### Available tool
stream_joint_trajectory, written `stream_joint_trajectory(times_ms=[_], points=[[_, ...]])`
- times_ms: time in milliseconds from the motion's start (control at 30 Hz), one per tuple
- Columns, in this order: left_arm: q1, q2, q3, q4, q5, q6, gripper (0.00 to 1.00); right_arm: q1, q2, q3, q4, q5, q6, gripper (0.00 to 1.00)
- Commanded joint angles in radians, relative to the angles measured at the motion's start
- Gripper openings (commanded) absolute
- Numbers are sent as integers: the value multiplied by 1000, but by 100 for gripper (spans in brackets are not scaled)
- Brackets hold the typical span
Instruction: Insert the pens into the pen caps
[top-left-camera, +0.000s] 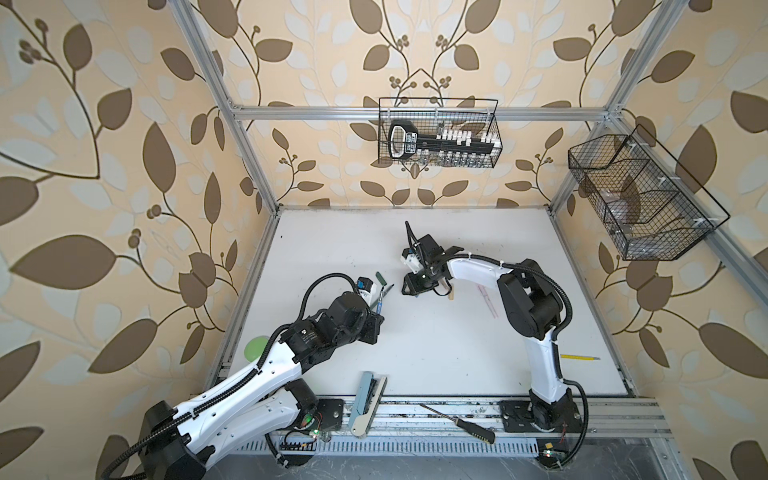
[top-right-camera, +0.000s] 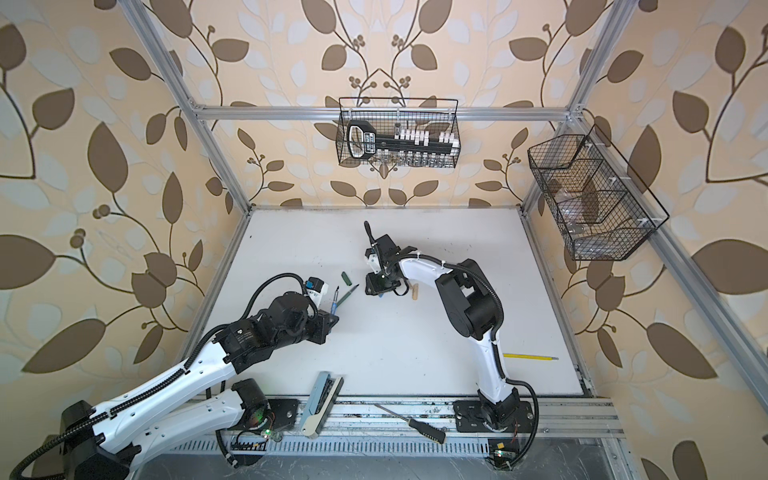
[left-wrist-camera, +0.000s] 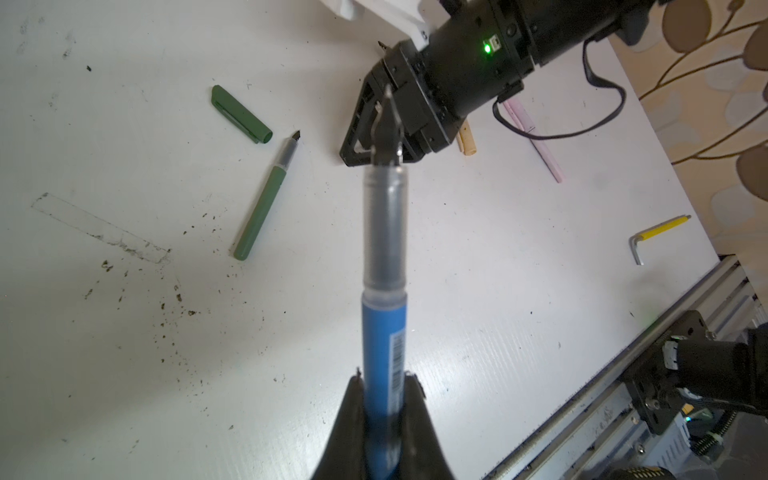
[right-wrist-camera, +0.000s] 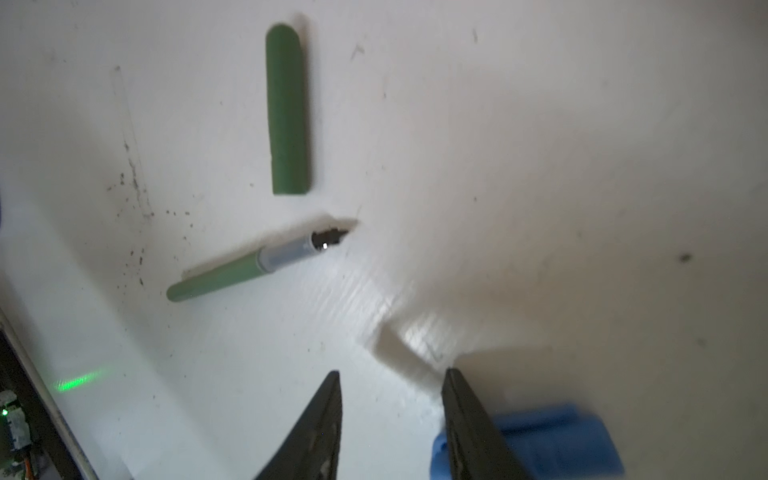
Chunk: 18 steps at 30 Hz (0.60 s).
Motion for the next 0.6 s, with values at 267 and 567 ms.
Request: stream_joint_trajectory(times_ms=[267,567], points=[[10,-28,-1,7,-27,20,10,-49,-207,-113,-45,1,-26,43],[10,8,-4,41,-3,26,10,-71,-47,36,-107,73,-72,48]])
